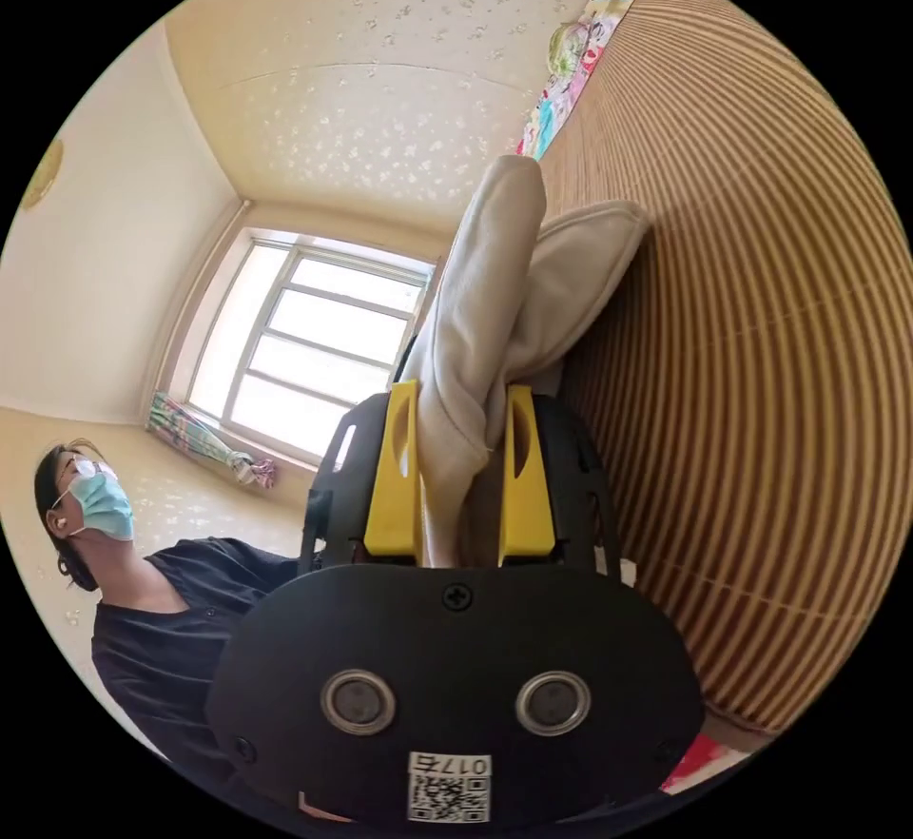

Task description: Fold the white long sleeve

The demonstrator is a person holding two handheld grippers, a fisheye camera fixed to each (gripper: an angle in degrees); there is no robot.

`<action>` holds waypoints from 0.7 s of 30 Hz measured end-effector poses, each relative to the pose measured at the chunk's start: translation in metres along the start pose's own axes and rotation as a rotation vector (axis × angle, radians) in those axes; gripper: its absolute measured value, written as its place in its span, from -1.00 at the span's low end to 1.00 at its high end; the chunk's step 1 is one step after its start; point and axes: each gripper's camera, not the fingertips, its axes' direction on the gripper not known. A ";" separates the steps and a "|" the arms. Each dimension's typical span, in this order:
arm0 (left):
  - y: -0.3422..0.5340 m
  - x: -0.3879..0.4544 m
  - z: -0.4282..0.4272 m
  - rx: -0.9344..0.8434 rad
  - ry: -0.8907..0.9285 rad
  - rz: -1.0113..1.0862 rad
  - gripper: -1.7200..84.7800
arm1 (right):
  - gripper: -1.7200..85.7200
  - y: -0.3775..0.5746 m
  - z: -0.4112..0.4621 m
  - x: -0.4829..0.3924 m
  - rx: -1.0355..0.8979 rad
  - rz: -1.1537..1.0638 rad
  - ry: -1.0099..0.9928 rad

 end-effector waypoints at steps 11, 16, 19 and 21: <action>0.012 0.140 -0.297 0.294 -0.235 0.179 -0.61 | -0.67 -0.034 0.258 -0.160 -0.033 -0.123 -0.170; -0.046 0.168 -0.452 0.308 -0.572 0.053 -0.63 | -0.67 -0.033 0.418 -0.219 -0.015 0.004 -0.087; -0.041 0.120 -0.491 0.366 -0.767 -0.113 -0.72 | -0.68 -0.026 0.503 -0.218 -0.079 -0.049 0.217; -0.018 0.094 -0.490 0.383 -0.744 -0.170 -0.72 | -0.70 -0.012 0.545 -0.205 -0.185 -0.089 0.269</action>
